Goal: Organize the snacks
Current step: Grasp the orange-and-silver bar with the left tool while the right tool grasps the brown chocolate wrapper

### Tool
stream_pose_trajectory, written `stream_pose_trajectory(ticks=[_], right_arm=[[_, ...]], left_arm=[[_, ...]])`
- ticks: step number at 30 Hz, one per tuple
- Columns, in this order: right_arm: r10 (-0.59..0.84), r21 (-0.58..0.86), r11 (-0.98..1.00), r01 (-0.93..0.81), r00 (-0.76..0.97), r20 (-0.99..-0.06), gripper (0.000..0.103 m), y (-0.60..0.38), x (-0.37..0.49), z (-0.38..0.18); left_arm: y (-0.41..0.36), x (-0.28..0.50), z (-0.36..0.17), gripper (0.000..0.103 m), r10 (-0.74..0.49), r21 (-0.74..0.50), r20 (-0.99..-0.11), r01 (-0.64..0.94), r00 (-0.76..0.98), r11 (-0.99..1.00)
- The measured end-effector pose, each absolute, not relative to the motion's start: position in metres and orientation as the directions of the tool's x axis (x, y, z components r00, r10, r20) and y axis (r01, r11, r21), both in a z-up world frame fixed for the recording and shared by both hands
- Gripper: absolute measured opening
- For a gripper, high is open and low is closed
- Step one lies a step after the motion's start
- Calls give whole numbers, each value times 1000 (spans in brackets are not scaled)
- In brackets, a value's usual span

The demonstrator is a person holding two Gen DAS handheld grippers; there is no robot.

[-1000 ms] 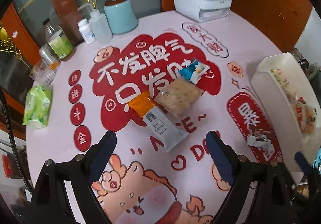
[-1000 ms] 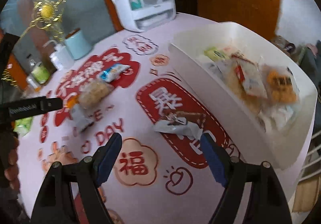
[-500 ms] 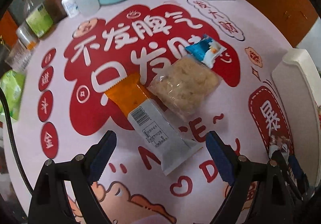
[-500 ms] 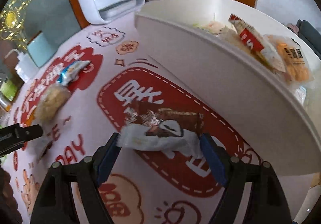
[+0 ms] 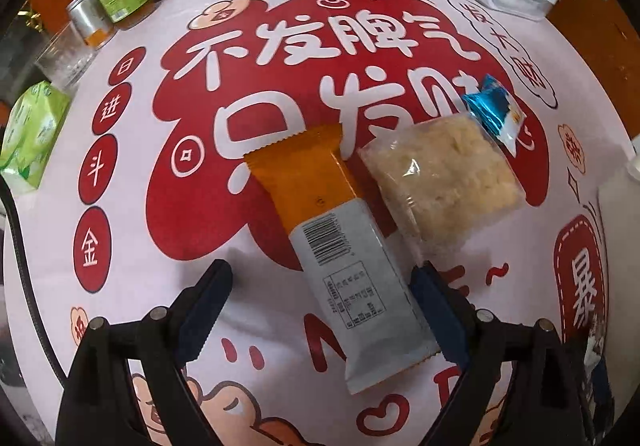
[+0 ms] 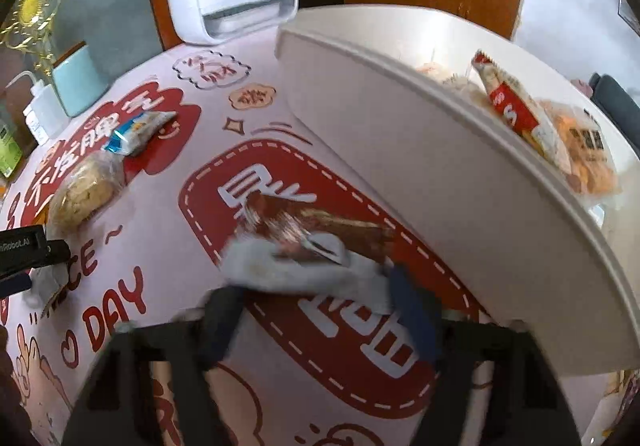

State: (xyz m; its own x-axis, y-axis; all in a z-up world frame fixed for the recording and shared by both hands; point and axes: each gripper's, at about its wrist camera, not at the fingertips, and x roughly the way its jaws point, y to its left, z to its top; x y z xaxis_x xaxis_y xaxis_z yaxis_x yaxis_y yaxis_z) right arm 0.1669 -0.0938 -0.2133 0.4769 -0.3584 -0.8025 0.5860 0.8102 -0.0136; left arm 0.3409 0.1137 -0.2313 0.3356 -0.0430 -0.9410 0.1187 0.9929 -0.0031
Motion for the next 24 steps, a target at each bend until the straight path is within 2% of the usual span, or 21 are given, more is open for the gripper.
stream_pose_trajectory(ticks=[1,2,3,4,5,9,11,12,13,15,19,24], right_arm=[[-354,-13,818,575,485,-800,38,-94,167,-213],[-345,-9,826,563,494,-798,31,-93,168,-212],[-338,-8,834,551,500,-797,18,-93,168,-211],[-334,-8,839,545,503,-797,16,-93,169,-211],[-334,-11,841,541,503,-797,15,-93,170,-211],[-313,-20,860,510,497,-810,14,-94,169,-209],[-327,-45,867,496,498,-803,16,-94,169,-206],[-338,-64,872,485,502,-796,23,-94,170,-203],[-342,-75,877,475,508,-791,35,-95,172,-200],[-336,-72,889,452,536,-775,49,-96,173,-194],[-344,-132,914,383,560,-754,56,-90,184,-187],[-235,-136,967,215,551,-801,56,-85,211,-195]], left_arm=[[114,340,-230,80,-40,-3,-939,110,341,994],[118,339,-229,74,-40,-4,-937,102,346,995],[120,338,-227,61,-39,-5,-934,98,354,995],[122,336,-225,45,-40,-5,-932,97,359,995],[122,335,-223,39,-41,-6,-932,99,361,995],[127,333,-222,40,-46,-7,-935,111,351,994],[130,329,-222,39,-49,-9,-935,112,351,994],[131,327,-221,39,-48,-7,-934,115,354,993],[131,326,-221,39,-47,-5,-933,118,356,993],[133,323,-221,39,-48,-3,-932,126,360,992],[137,319,-221,39,-51,-6,-933,125,356,992],[141,316,-220,39,-53,-9,-935,126,350,992]])
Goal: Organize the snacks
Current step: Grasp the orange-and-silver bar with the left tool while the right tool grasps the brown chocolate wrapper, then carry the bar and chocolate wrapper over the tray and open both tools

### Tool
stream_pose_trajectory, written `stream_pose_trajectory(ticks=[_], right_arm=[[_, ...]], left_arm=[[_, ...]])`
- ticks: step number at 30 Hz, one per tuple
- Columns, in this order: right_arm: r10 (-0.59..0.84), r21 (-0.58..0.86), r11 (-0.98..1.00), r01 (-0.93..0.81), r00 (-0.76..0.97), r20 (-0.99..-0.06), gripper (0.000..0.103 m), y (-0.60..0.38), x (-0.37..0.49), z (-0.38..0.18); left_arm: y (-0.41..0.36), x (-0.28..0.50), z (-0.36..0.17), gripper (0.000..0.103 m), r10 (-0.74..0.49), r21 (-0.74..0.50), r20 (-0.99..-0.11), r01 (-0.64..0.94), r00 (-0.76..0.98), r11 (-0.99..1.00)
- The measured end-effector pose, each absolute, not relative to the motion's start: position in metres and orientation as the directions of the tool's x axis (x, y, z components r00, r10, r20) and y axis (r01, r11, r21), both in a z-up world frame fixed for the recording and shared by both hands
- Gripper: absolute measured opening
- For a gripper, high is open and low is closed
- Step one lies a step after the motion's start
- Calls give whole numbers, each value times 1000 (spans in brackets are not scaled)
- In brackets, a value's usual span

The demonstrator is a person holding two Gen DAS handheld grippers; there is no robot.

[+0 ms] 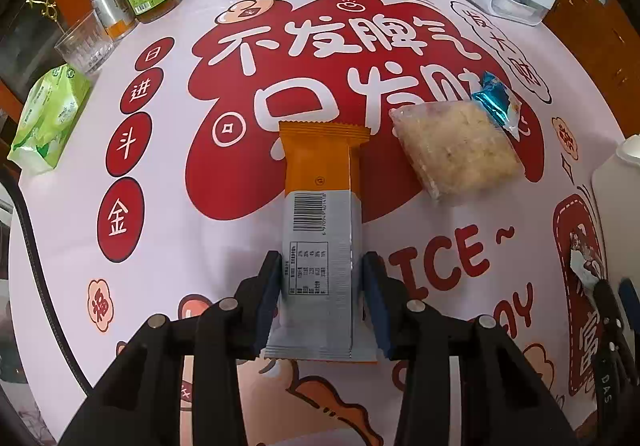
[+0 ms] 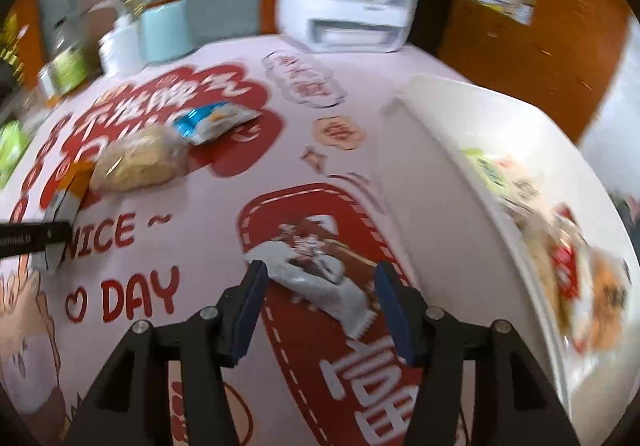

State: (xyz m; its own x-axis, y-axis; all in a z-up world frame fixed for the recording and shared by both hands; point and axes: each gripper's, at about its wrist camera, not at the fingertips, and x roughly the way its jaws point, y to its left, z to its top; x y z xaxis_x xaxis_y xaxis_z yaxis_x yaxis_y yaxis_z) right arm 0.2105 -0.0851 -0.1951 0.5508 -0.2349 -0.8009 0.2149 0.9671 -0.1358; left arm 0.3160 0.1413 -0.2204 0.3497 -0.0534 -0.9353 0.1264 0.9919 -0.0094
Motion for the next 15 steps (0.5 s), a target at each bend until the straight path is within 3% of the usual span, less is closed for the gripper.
stream_pose_trajectory(ticks=[12,14,15], right_arm=[[-120,-94,992,83,404,-907,62,-96,243,-207],[-119,-91,992,86,404,-907,55,-97,242,-206],[-128,-102,991,84,406,-905,44,-97,242,-204]], left_arm=[[155,310,-221,40,-61,-26,-935,102,350,994],[156,309,-221,40,-63,-31,-934,96,351,995],[156,309,-221,40,-64,-34,-935,91,350,995]])
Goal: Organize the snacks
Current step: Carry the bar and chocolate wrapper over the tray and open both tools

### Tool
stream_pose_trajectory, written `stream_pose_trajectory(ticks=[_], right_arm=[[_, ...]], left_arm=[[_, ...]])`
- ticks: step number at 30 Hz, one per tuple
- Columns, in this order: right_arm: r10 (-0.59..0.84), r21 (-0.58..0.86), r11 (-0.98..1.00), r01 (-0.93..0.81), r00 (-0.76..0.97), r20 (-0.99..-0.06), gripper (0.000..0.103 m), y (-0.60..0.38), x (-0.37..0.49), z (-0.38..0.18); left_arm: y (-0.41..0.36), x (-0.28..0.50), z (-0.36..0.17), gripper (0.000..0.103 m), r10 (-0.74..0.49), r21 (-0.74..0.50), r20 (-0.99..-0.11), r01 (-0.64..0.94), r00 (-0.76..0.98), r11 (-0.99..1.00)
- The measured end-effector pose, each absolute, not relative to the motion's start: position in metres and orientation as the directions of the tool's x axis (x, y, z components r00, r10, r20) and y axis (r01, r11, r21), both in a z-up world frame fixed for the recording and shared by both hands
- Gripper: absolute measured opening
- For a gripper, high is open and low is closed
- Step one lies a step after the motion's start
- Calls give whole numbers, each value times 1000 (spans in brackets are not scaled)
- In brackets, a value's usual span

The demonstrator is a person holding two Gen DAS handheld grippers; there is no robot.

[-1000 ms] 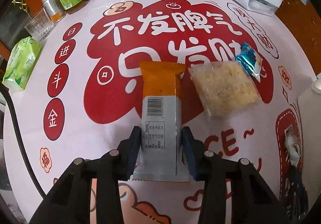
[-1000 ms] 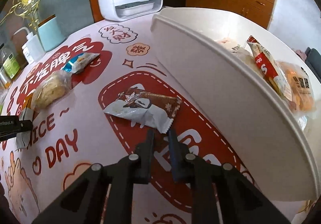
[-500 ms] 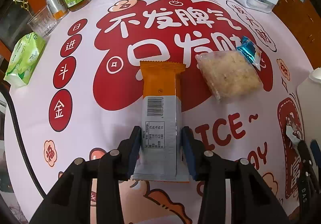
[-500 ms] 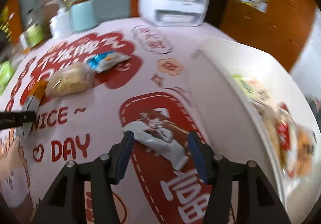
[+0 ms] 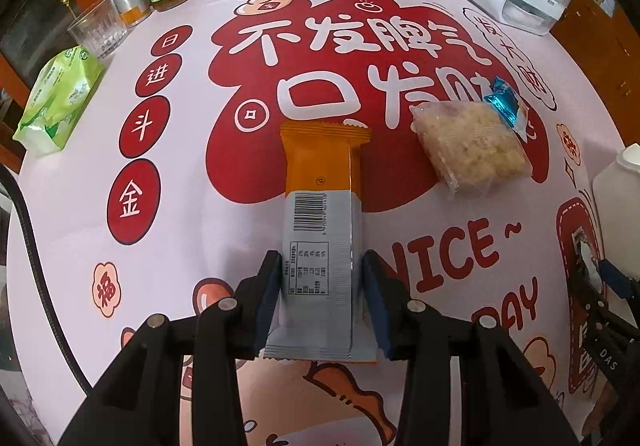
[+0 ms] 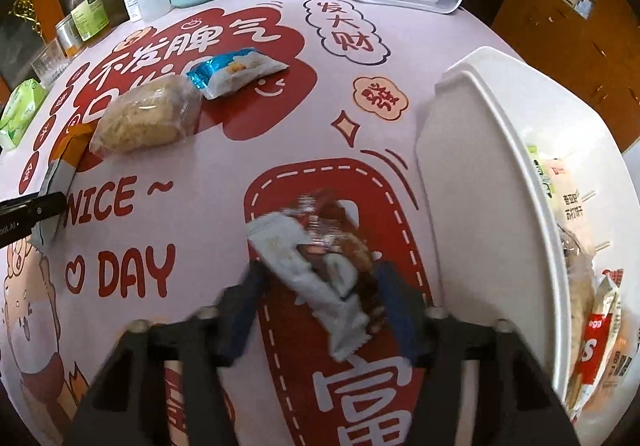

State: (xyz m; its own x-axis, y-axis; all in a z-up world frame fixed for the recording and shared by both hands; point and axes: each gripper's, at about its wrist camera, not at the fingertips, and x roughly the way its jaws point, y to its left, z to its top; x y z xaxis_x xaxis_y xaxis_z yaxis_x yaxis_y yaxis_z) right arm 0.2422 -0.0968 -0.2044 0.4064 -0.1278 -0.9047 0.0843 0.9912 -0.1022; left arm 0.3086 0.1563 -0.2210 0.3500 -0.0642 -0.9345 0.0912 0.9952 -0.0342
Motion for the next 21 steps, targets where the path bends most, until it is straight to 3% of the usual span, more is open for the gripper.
stream_pose_trajectory(ticks=[2,6,14,21], right_arm=[[-141,-117,990,82,404,-904,37,-95,242,-204],[-127,-98,991,92,410,-903,33,-93,232,-199],[30,91,989,117,444,-895,31,-84,198,-173],[111,170,982,78,489,-865,31,-79,161,-135]], left_arm=[[158,307,-221,40,-70,-43,-935,87,348,995],[162,300,-221,39,-84,-55,-936,93,343,994],[164,270,-209,37,-112,-75,-934,119,340,990],[143,229,-172,37,-139,-73,-921,190,363,979]])
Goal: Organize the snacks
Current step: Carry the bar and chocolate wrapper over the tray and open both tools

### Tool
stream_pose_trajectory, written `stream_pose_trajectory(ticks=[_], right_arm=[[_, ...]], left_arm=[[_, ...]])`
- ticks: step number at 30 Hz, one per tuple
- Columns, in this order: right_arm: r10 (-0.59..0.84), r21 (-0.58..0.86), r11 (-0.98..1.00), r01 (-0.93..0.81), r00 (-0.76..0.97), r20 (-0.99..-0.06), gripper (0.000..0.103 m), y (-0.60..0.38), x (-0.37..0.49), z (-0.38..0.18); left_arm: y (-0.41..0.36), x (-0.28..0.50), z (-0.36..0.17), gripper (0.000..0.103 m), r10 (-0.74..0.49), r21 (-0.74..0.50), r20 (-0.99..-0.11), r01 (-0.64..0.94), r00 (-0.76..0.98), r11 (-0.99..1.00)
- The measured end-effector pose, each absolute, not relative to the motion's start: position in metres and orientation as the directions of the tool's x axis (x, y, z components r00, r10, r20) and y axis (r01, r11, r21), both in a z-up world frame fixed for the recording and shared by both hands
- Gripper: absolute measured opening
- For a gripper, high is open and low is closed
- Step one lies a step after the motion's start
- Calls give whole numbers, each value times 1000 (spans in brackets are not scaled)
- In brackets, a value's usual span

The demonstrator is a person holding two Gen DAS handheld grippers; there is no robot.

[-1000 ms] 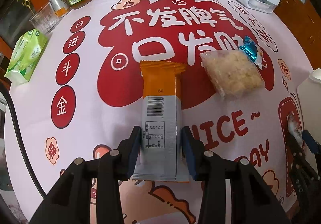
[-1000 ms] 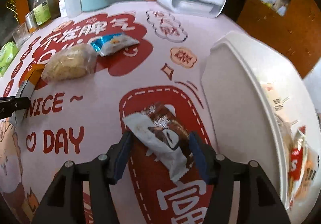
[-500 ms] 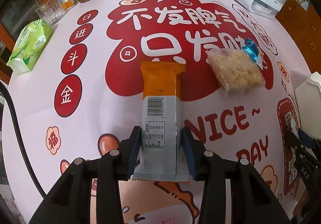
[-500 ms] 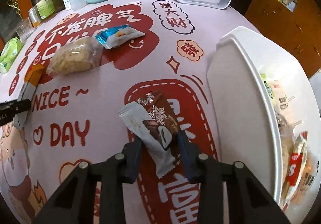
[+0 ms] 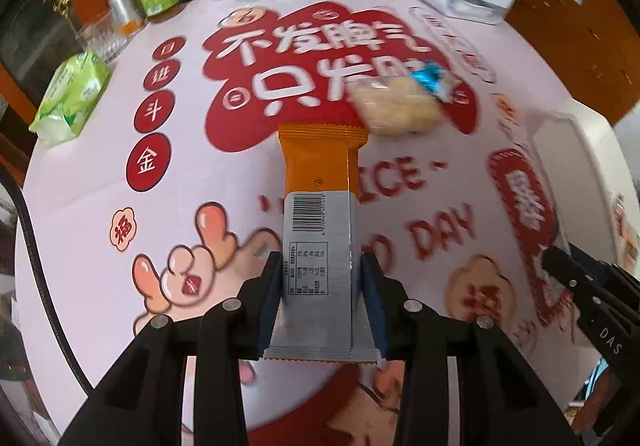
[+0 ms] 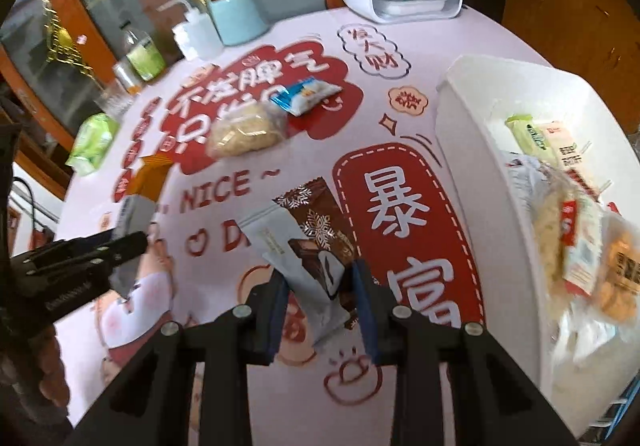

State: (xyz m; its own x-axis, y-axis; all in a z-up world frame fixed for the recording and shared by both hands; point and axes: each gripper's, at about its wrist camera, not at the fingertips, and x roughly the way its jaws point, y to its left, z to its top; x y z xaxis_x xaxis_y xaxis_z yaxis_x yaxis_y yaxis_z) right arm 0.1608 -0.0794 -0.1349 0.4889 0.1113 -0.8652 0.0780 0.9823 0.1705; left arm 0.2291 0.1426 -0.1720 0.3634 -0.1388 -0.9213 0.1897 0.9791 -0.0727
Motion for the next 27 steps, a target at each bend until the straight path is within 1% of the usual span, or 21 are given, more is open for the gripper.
stream_pose_trajectory(ticks=[8,13,21,27], right_arm=[[152,221,974,50,580,-800,31,-119,117,-81],[144,242,968,70,634,-760,31,-170,92,-56],[94,271,947,175,655,-750,31,-261,62,-47],[59,273,935,226,661,-748,31,-308,55,-46]], left_arm=[[81,181,-114,37,-197,-75,-891,294,409,953],[28,155,-84,37,-227,-73,-871,342,436,937],[-68,125,-52,37,-290,-89,-845,417,450,905],[-123,112,-45,38,-307,-86,-839,448,450,890]])
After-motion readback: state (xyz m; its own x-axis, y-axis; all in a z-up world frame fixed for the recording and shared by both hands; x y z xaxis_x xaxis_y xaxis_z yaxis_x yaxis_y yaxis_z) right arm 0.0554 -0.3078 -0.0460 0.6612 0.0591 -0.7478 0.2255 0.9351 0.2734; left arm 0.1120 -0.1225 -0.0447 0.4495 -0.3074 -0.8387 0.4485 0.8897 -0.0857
